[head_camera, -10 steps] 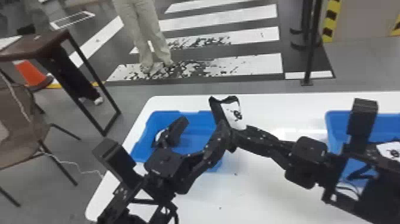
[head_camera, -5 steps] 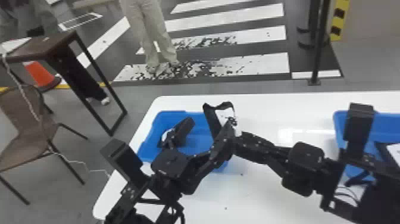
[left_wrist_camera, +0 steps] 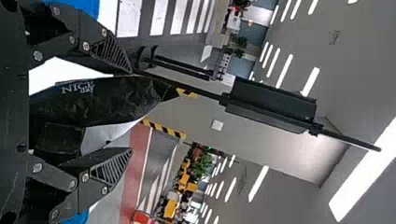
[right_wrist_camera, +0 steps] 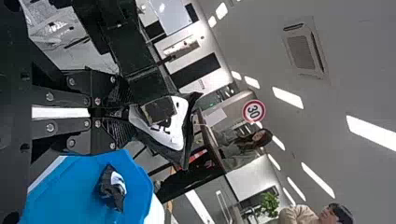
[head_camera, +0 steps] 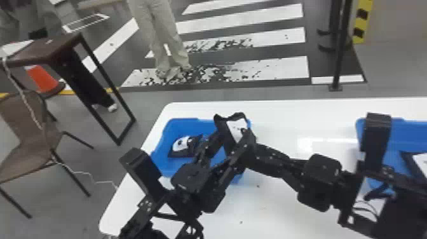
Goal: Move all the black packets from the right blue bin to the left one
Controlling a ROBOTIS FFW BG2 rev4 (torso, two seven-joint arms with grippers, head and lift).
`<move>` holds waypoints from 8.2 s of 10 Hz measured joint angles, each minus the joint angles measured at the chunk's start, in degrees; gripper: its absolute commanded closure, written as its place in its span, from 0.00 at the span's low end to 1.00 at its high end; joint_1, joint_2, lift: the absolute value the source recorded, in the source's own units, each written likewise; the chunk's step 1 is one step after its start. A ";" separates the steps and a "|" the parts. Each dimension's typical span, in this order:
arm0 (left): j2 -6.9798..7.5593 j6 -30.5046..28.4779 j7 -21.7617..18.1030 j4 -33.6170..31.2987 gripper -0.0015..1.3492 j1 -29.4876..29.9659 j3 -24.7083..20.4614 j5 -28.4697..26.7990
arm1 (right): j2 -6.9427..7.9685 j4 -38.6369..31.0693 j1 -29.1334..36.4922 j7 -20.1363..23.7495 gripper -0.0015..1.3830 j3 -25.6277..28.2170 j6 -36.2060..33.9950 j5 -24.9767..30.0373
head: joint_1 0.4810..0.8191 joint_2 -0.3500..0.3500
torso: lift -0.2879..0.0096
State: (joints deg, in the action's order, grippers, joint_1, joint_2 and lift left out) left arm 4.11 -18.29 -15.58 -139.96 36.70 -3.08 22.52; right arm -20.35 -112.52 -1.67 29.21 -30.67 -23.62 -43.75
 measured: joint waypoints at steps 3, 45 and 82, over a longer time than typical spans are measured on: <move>-0.25 3.05 2.01 -0.18 0.91 1.16 -0.64 0.40 | 0.05 0.41 -0.13 -0.03 0.78 -0.18 0.00 0.11 | 0.63 1.00 | 0.50; -2.53 29.34 3.80 5.03 0.25 4.50 -3.93 -1.50 | 4.39 14.68 -12.27 -24.56 0.15 28.71 -56.76 29.69 | 0.63 0.44 | 0.50; 0.38 13.72 2.41 3.96 0.91 0.63 2.32 -0.58 | 0.65 4.36 -7.64 1.14 0.80 -4.21 -0.40 -1.82 | 0.63 1.00 | 0.50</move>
State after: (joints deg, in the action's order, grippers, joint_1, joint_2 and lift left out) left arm 4.49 -4.57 -13.17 -136.00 37.33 -0.76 21.94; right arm -19.70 -108.16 -9.31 30.35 -34.88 -24.02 -45.57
